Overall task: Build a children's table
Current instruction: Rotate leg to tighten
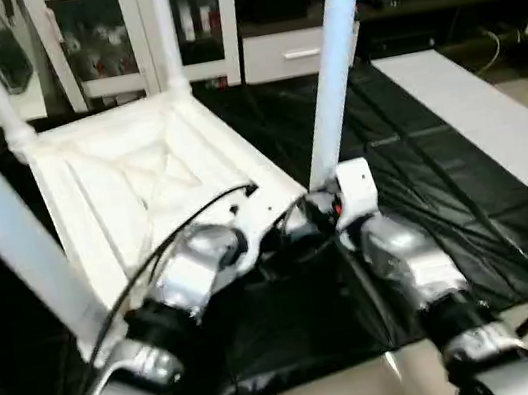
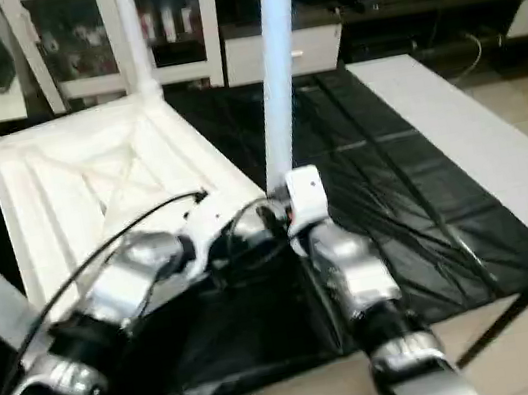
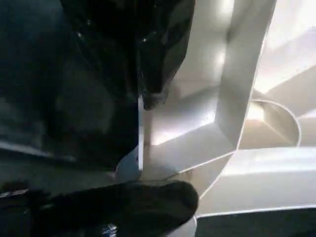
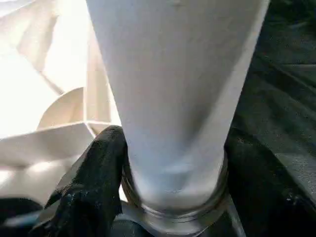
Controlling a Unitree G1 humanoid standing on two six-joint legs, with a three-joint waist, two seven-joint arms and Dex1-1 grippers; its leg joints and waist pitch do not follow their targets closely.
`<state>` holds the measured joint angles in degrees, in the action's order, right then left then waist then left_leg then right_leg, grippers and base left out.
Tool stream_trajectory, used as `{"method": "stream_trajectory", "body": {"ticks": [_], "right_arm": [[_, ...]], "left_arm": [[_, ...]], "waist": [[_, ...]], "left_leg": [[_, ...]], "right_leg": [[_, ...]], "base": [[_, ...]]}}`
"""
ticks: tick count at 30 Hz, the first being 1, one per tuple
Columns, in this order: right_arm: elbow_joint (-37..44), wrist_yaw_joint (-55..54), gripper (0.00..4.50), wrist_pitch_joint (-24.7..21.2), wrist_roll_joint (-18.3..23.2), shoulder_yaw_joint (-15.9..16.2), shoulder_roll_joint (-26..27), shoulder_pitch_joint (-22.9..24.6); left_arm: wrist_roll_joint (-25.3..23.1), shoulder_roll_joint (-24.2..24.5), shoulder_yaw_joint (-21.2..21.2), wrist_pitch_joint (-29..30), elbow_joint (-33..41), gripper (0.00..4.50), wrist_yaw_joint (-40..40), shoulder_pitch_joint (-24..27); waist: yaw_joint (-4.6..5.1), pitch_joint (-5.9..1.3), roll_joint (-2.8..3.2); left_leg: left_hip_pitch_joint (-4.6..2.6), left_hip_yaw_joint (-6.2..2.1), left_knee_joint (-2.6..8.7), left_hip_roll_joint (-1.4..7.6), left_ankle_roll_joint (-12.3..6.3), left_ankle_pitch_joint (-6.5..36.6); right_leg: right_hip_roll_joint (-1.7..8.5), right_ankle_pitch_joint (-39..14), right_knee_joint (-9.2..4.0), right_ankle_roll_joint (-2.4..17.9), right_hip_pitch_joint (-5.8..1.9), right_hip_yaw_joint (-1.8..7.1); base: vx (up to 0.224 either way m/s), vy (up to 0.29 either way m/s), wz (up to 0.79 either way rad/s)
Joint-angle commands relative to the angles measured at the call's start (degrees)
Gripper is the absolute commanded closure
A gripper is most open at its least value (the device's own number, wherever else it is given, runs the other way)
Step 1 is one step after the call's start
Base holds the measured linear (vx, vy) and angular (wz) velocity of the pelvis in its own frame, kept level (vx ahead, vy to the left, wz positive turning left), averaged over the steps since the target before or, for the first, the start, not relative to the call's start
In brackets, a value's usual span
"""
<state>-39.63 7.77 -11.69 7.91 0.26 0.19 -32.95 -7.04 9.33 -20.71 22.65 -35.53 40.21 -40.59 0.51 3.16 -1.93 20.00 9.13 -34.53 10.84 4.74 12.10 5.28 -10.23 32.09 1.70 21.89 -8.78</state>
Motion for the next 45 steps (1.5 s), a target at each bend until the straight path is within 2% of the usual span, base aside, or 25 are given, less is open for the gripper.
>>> {"method": "stream_trajectory", "body": {"ticks": [1,2,3,8,9,10,12,14,15,17,19,23,24,25,26,27,28,29,30,31,34,35,40,41,45], "right_arm": [[-2.96,-3.46,1.85,0.02,0.10,-0.85,1.16,-1.30],[-3.69,-4.26,1.85,0.37,-0.45,-1.30,1.58,-1.76],[-4.25,-5.01,1.85,1.48,-0.94,-1.69,1.76,-2.22],[-4.33,-2.90,1.85,5.71,-1.85,-1.11,1.04,-2.79],[-4.32,-2.12,1.29,6.59,-1.73,-1.06,0.97,-2.84],[-3.27,-0.71,1.29,7.79,-1.55,-0.78,0.64,-2.34],[-0.82,0.75,1.13,8.69,-1.31,-0.52,-0.03,-1.21],[3.05,1.16,0.97,8.33,-1.65,-0.45,-1.25,0.83],[4.63,1.16,0.97,8.29,-2.06,-0.34,-1.82,1.71],[10.66,2.05,0.80,8.31,-3.07,0.28,-4.03,5.38],[14.31,2.68,0.80,8.05,-2.74,-0.05,-4.85,7.79],[28.48,9.39,0.80,7.55,1.19,-0.13,-7.79,19.34],[29.53,10.42,0.80,7.66,1.70,0.00,-8.17,20.60],[31.10,12.54,0.80,6.95,2.62,0.62,-9.17,22.50],[32.07,13.86,0.80,6.37,3.19,1.05,-9.82,23.62],[32.78,15.29,0.80,5.91,3.40,1.68,-10.73,24.57],[34.43,18.30,0.80,3.60,3.29,3.63,-13.37,26.43],[35.14,19.55,0.80,2.51,3.14,4.53,-14.58,27.20],[36.06,20.84,0.76,1.60,2.79,5.34,-15.89,28.05],[36.75,21.64,0.74,0.78,2.63,5.74,-16.76,28.56],[38.72,21.89,0.74,-1.17,3.20,4.70,-17.17,28.93],[39.26,21.70,0.74,-1.59,3.37,4.39,-17.05,29.03],[41.34,21.98,0.74,-2.85,3.83,5.24,-17.35,29.82],[42.40,22.33,0.74,-3.79,4.18,5.98,-17.59,30.18],[42.96,23.04,0.74,-4.65,3.43,6.88,-17.88,30.27]], "left_arm": [[-0.74,-1.69,-0.32,-1.77,-1.30,4.50,-2.26,-1.20],[-0.90,-2.02,-0.14,-2.24,-2.25,4.50,-2.69,-1.54],[-0.83,-2.08,-0.08,-2.50,-2.57,4.50,-2.35,-1.59],[-0.72,-1.39,-0.34,-3.54,-2.98,4.50,-0.97,-1.33],[-0.75,-1.31,-0.35,-3.83,-3.23,4.50,-0.88,-1.36],[-0.74,-1.30,-0.33,-4.22,-3.59,4.50,-0.66,-1.41],[-0.82,-1.23,-0.55,-5.12,-3.94,4.50,-0.06,-1.38],[-0.96,-1.33,-0.68,-6.63,-4.43,4.50,0.54,-1.37],[-0.98,-1.37,-0.68,-7.32,-4.59,4.50,0.72,-1.36],[-0.93,-1.34,-0.85,-9.60,-4.64,4.50,1.33,-1.18],[-0.81,-1.41,-0.68,-9.96,-4.66,4.50,1.34,-1.03],[-0.53,-1.61,-0.59,-12.82,-4.82,4.50,1.88,-0.27],[-0.63,-1.61,-0.69,-13.41,-4.98,4.50,1.86,-0.22],[-0.84,-1.67,-0.72,-14.35,-5.54,4.50,1.72,-0.29],[-0.97,-1.72,-0.70,-14.89,-5.94,4.50,1.62,-0.36],[-1.15,-1.77,-0.66,-15.77,-6.35,4.50,1.20,-0.44],[-1.36,-1.96,-0.08,-18.16,-7.30,4.50,-0.51,-0.74],[-1.43,-2.04,0.21,-19.26,-7.68,4.50,-1.34,-0.86],[-0.96,-2.14,0.68,-20.45,-7.69,4.06,-1.14,-0.88],[0.07,-2.25,1.36,-20.07,-6.91,3.95,-0.21,-0.65],[4.61,-1.66,3.23,-18.15,0.66,3.73,5.17,2.15],[5.45,-1.24,3.57,-17.69,3.01,3.58,5.94,3.10],[9.38,0.49,5.45,-13.43,12.10,3.14,8.20,6.67],[11.72,1.76,6.31,-10.25,17.00,3.07,10.08,8.65],[12.39,6.42,4.83,-6.84,25.11,2.70,14.58,12.74]], "waist": [[-0.12,-3.25,0.67],[-0.26,-3.31,0.66],[-0.31,-3.41,0.16],[-1.02,-3.72,0.08],[-1.16,-3.85,0.18],[-1.21,-3.89,0.22],[-1.64,-4.47,-0.11],[-2.12,-4.51,-0.42],[-2.59,-4.43,-0.23],[-3.21,-4.21,-0.53],[-3.47,-4.18,-0.38],[-4.30,-3.75,-0.17],[-4.15,-3.66,-0.59],[-4.23,-3.59,-0.06],[-4.20,-3.58,-0.49],[-3.98,-3.48,-0.47],[-3.92,-3.45,-0.06],[-3.97,-3.27,-0.46],[-3.92,-3.23,-0.39],[-4.00,-3.35,-0.36],[-4.10,-3.59,-0.36],[-4.09,-3.75,-0.22],[-4.22,-3.87,-0.49],[-4.12,-3.76,-0.83],[-3.48,-3.33,-1.00]], "left_leg": [[-0.47,-1.47,5.14,2.94,0.42,20.58],[-0.47,-1.29,5.14,2.94,0.29,19.32],[-0.34,-1.17,5.14,2.98,0.12,18.28],[0.04,-0.63,5.02,3.11,-0.78,13.76],[-0.09,-0.46,4.90,3.10,-1.04,12.47],[-0.02,-0.38,4.79,3.05,-1.12,11.67],[0.69,-0.13,4.26,2.76,-2.77,5.96],[0.75,0.12,4.04,2.70,-5.27,1.16],[0.40,0.29,3.94,2.83,-6.25,0.44],[0.28,0.40,3.98,2.79,-6.76,1.26],[0.15,0.34,4.16,2.96,-6.25,2.40],[0.06,0.27,4.61,3.04,-4.73,7.33],[0.23,0.24,4.69,2.95,-4.63,9.17],[0.19,0.15,4.74,2.81,-4.49,10.13],[0.16,0.25,4.65,2.72,-4.44,11.01],[0.42,0.09,4.81,2.63,-4.27,11.39],[0.39,0.01,4.83,2.56,-4.22,11.84],[-0.07,0.15,4.60,2.48,-4.54,13.00],[0.04,0.16,4.61,2.36,-4.65,13.12],[0.28,0.09,4.54,2.25,-4.59,12.92],[0.41,-0.07,4.57,2.56,-4.65,11.30],[0.45,-0.21,4.69,3.15,-4.40,9.96],[0.39,0.03,4.51,3.51,-5.17,5.69],[0.56,0.12,4.60,3.49,-5.20,5.88],[0.40,0.38,4.72,3.17,-4.41,8.05]], "right_leg": [[5.04,-22.89,-4.52,7.02,-1.93,3.78],[5.04,-21.40,-4.31,7.57,-1.92,3.99],[5.06,-20.51,-4.18,7.79,-2.01,4.09],[5.17,-19.19,-3.56,8.24,-2.14,4.45],[5.04,-17.37,-3.31,8.98,-2.00,4.57],[5.03,-16.10,-3.14,9.42,-1.99,4.69],[4.86,-8.44,-1.74,11.13,-2.59,5.00],[4.61,-2.36,-1.01,12.60,-2.63,5.05],[4.63,-1.25,-0.82,13.21,-2.27,5.11],[4.58,-2.70,-1.02,12.70,-2.33,5.14],[4.65,-5.10,-1.08,12.09,-2.31,5.21],[4.56,-10.98,-2.16,8.95,-2.32,5.33],[4.48,-13.87,-2.58,7.89,-2.31,5.21],[4.55,-16.08,-2.90,7.47,-2.25,5.10],[4.42,-18.70,-3.41,6.30,-2.23,5.10],[4.43,-20.98,-3.51,5.60,-2.20,5.03],[4.37,-22.25,-3.75,5.26,-2.18,4.93],[4.15,-24.61,-4.40,3.83,-1.76,4.93],[4.19,-25.55,-4.46,3.70,-1.73,4.92],[4.32,-27.31,-4.63,2.91,-1.85,4.79],[4.48,-25.83,-4.37,3.64,-1.84,4.84],[4.50,-21.18,-3.55,5.81,-1.75,5.02],[4.40,-9.42,-1.64,10.53,-1.97,5.38],[4.55,-10.15,-1.55,10.64,-2.18,5.42],[4.29,-16.06,-2.38,8.61,-1.79,5.67]], "base": [[0.000,0.000,0.00],[0.000,0.000,0.00],[0.000,0.000,0.00],[0.000,0.000,0.00],[0.000,0.000,0.00],[0.057,-0.031,0.02],[0.053,-0.033,-0.01],[0.000,0.000,0.00],[0.000,0.000,0.00],[0.000,0.000,0.00],[0.000,0.000,0.00],[0.000,0.000,0.00],[0.000,0.000,0.00],[0.000,0.000,0.00],[0.000,0.000,0.00],[0.000,0.000,0.00],[0.000,0.000,0.00],[0.000,0.000,0.00],[0.000,0.000,0.00],[0.000,0.000,0.00],[0.000,0.000,0.00],[0.000,0.000,0.00],[0.000,0.000,0.00],[0.000,0.000,0.00],[0.000,0.000,0.00]]}}
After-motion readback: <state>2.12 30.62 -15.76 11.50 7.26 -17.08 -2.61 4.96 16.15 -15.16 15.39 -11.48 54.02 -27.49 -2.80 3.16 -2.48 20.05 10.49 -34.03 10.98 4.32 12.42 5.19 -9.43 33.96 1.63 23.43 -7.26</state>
